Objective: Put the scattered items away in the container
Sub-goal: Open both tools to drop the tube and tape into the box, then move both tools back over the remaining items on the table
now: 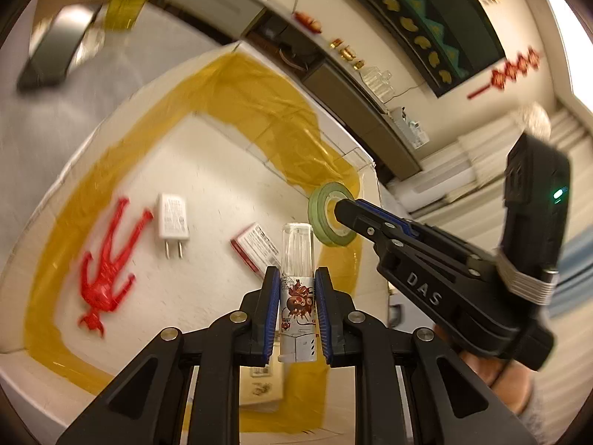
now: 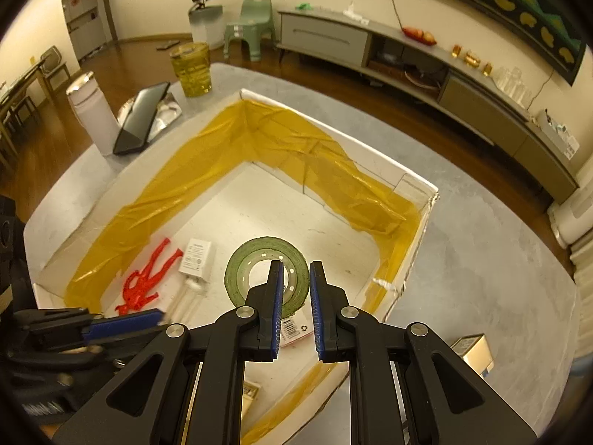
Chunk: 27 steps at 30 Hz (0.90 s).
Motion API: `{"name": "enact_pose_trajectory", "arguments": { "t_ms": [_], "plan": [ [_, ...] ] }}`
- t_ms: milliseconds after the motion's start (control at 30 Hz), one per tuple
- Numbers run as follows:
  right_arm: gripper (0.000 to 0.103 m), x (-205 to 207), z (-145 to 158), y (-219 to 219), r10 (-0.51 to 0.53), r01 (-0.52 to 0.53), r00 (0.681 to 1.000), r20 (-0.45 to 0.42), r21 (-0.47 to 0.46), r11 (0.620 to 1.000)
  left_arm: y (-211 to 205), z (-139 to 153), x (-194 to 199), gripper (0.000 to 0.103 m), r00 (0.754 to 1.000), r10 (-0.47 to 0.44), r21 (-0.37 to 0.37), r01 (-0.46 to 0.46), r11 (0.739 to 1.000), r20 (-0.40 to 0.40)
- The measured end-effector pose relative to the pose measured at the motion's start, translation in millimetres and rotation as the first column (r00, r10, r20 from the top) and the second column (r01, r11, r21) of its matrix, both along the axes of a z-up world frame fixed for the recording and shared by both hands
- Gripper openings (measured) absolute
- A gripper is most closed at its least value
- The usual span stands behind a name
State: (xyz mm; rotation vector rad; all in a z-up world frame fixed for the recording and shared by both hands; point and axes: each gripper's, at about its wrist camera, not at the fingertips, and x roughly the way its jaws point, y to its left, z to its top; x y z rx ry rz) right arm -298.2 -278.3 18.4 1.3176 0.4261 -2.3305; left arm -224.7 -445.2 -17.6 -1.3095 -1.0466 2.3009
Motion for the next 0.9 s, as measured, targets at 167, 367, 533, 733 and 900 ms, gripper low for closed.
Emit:
{"name": "enact_pose_trajectory", "arguments": {
  "t_ms": [167,367,533,733,900],
  "plan": [
    [0.015,-20,-8,-1,-0.003,0.002,1.0,0.03,0.027,1.0,-14,-4,-2,0.02,1.0,0.015,0.082,-0.017,0.997,0.024],
    [0.015,-45,-15,-13,-0.005,0.003,0.999,0.051,0.029,1.0,-17,1,-7,0.02,0.998,0.061,0.063,-0.062,0.996,0.018],
    [0.027,-55,-16,-11,-0.043,0.046,0.997,0.068,-0.042,0.998,-20,2,-16,0.027,0.997,0.072,0.045,-0.072,0.996,0.0],
    [0.027,-35,-8,1,-0.036,0.042,0.997,0.071,-0.076,0.996,-18,7,-14,0.03,0.997,0.075,0.033,-0.075,0.997,-0.002],
    [0.027,-6,5,20,-0.03,0.038,0.997,0.065,-0.121,0.992,-4,25,-9,0.03,0.997,0.052,-0.054,-0.055,0.997,-0.055]
  ]
}}
